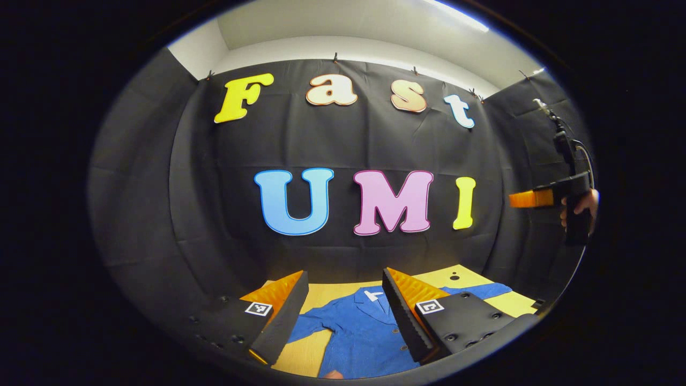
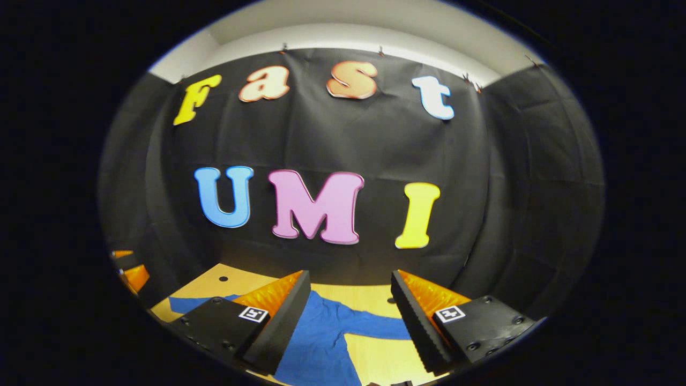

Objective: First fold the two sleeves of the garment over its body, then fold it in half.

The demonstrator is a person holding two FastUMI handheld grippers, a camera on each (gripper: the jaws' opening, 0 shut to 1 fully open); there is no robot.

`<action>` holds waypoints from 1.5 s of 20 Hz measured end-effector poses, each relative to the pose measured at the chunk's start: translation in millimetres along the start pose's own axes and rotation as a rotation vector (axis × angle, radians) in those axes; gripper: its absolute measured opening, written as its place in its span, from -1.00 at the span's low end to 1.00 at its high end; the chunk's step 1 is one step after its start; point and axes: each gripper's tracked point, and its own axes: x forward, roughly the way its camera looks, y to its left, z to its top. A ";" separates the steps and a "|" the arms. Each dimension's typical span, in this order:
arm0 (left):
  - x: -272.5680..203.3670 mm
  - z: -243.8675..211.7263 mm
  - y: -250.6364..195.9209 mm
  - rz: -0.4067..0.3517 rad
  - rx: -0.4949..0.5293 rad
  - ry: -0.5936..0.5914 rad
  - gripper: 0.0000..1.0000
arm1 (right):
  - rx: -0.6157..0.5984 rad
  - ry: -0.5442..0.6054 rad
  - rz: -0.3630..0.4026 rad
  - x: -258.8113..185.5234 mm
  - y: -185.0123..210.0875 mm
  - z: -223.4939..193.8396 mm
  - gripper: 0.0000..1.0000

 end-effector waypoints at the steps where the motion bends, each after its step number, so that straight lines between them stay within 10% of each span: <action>1: 0.8 -2.5 -0.2 -0.006 0.007 0.003 0.62 | 0.020 0.070 -0.013 9.3 -16.1 -8.9 0.92; 13: 58.4 -32.0 -25.2 0.031 -0.004 0.109 0.60 | 0.186 1.023 -0.179 126.7 -186.7 -295.8 0.96; 22: 125.8 -68.4 -55.3 0.119 -0.021 0.263 0.60 | 0.207 1.306 -0.345 173.4 -290.5 -448.0 0.89; 30: 152.2 -73.7 -78.9 0.102 0.004 0.281 0.60 | 0.273 1.352 -0.292 180.7 -286.0 -476.9 0.82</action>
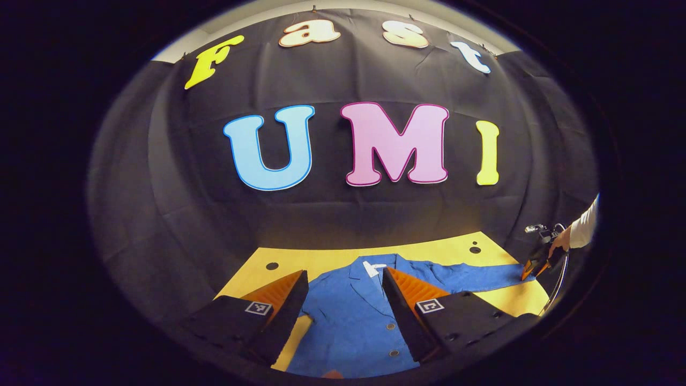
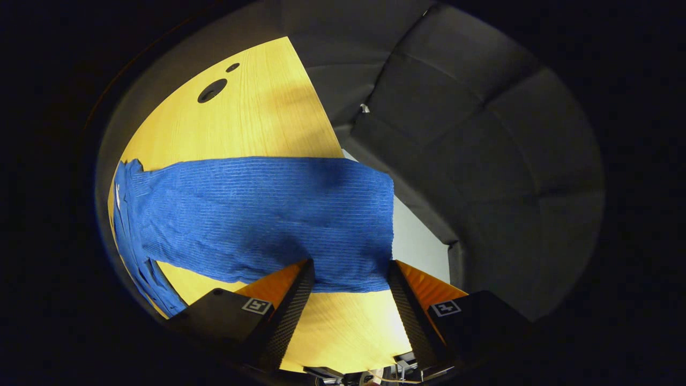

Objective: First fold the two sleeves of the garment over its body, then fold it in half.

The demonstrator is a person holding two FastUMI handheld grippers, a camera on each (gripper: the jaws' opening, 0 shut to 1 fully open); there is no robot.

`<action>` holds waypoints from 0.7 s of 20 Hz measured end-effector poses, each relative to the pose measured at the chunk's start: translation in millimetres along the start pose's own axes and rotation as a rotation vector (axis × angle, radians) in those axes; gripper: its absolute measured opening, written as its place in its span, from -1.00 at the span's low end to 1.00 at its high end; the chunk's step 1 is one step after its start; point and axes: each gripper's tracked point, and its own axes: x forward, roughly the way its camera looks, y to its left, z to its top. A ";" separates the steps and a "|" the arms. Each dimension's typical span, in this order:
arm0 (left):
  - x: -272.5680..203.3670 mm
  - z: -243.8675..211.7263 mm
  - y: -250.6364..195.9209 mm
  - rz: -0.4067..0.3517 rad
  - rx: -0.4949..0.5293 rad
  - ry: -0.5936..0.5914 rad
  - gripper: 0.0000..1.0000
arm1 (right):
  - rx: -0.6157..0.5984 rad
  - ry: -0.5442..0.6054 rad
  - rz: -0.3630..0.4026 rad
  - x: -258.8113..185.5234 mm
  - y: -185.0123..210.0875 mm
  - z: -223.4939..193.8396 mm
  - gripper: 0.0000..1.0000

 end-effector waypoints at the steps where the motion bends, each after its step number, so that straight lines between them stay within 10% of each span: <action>1: 1.8 -1.4 0.0 0.002 0.002 0.003 0.60 | 0.022 -0.003 0.028 0.4 2.6 1.8 0.77; 3: 1.9 -4.4 1.3 0.013 0.009 0.009 0.60 | 0.034 -0.029 0.038 1.2 -1.4 3.0 0.57; 6: -4.0 -9.1 2.8 0.026 -0.002 0.011 0.60 | 0.106 -0.063 0.051 4.3 12.1 16.8 -0.82; 14: -43.1 -22.4 44.4 0.075 -0.032 -0.021 0.60 | -0.012 -0.186 0.016 -46.3 37.0 23.2 -0.89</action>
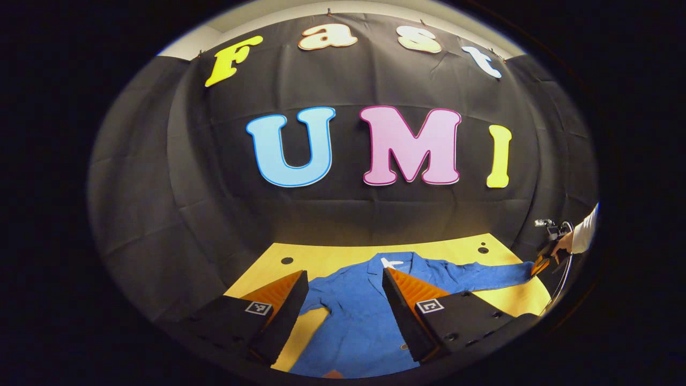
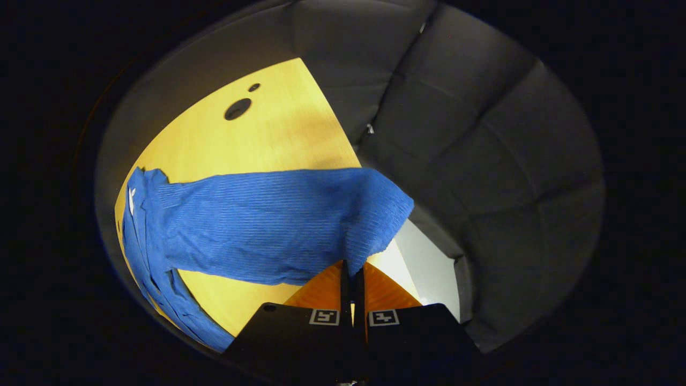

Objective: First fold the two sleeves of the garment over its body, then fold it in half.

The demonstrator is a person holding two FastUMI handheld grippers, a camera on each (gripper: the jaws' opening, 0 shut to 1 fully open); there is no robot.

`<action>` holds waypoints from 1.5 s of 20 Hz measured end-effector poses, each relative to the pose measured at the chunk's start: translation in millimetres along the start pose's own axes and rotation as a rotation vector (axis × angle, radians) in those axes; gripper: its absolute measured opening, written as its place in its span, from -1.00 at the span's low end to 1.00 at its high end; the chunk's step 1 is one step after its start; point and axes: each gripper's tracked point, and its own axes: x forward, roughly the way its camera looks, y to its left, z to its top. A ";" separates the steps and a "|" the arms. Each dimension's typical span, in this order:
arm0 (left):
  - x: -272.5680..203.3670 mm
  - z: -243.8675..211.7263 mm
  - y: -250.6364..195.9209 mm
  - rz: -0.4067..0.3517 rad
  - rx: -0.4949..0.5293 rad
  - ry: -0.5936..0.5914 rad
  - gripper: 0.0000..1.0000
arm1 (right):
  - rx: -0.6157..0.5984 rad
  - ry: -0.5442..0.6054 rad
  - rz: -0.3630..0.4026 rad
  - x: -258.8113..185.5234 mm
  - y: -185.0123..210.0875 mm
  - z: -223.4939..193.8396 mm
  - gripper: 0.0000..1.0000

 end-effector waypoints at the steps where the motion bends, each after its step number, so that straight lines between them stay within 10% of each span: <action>1: -5.0 -2.9 8.5 0.003 -0.004 -0.001 0.60 | 0.007 -0.050 0.028 -15.5 15.8 12.3 -0.89; 7: -44.1 -2.5 73.7 0.005 -0.040 -0.059 0.62 | -0.138 -0.342 0.106 -160.5 116.7 81.3 -0.91; 14: -69.8 -15.5 153.5 0.081 -0.096 -0.091 0.60 | -0.295 -0.485 0.379 -286.9 356.5 78.5 -0.91; 21: -89.3 -58.3 224.4 0.228 -0.098 -0.003 0.60 | -0.474 -0.301 0.497 -172.9 534.6 -19.1 -0.91; 30: -96.8 -83.6 234.4 0.332 -0.158 0.076 0.60 | -0.489 -0.090 0.530 -81.1 603.8 -112.8 -0.88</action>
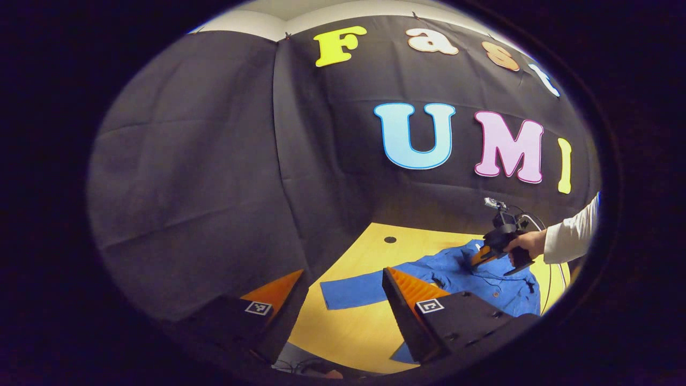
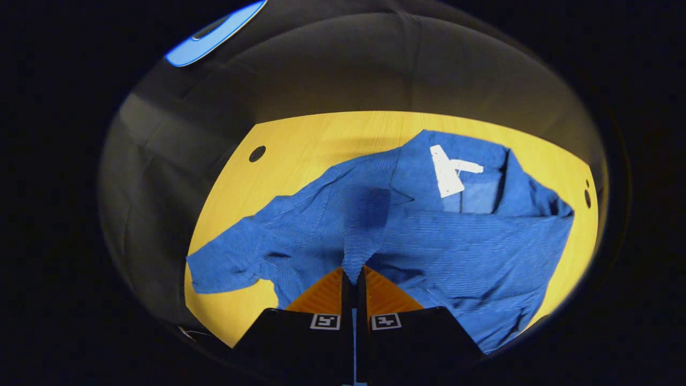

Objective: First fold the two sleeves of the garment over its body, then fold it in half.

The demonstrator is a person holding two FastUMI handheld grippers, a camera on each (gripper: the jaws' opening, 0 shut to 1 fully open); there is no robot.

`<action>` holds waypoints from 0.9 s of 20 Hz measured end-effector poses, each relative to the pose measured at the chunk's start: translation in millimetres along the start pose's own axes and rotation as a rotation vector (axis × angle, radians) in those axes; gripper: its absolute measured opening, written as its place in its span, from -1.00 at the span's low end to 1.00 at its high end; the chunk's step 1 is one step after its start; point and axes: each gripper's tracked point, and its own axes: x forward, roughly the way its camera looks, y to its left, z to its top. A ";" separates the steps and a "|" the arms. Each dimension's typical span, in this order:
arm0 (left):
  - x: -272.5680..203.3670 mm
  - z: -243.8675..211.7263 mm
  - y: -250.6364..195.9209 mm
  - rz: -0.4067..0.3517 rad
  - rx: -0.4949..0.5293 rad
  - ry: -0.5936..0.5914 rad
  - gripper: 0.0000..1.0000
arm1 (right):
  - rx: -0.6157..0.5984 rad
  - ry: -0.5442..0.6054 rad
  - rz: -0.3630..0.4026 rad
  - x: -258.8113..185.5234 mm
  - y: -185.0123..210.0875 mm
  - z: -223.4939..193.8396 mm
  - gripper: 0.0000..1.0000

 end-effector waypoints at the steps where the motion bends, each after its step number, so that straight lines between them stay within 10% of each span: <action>1: 1.7 -5.0 -3.5 -0.003 -0.015 0.009 0.60 | 0.028 0.013 0.034 5.3 10.4 -3.8 -0.85; 3: 6.4 -19.8 -11.8 -0.012 -0.057 0.044 0.60 | 0.078 0.059 0.119 5.2 30.8 -12.6 -0.72; 7: 14.4 -76.7 -30.0 -0.051 -0.122 0.222 0.65 | 0.046 0.027 0.251 -2.1 51.5 -5.4 0.86; 18: 157.5 -140.1 -8.8 -0.014 -0.142 0.426 0.65 | -0.145 -0.051 0.291 -180.5 -27.2 -43.6 0.94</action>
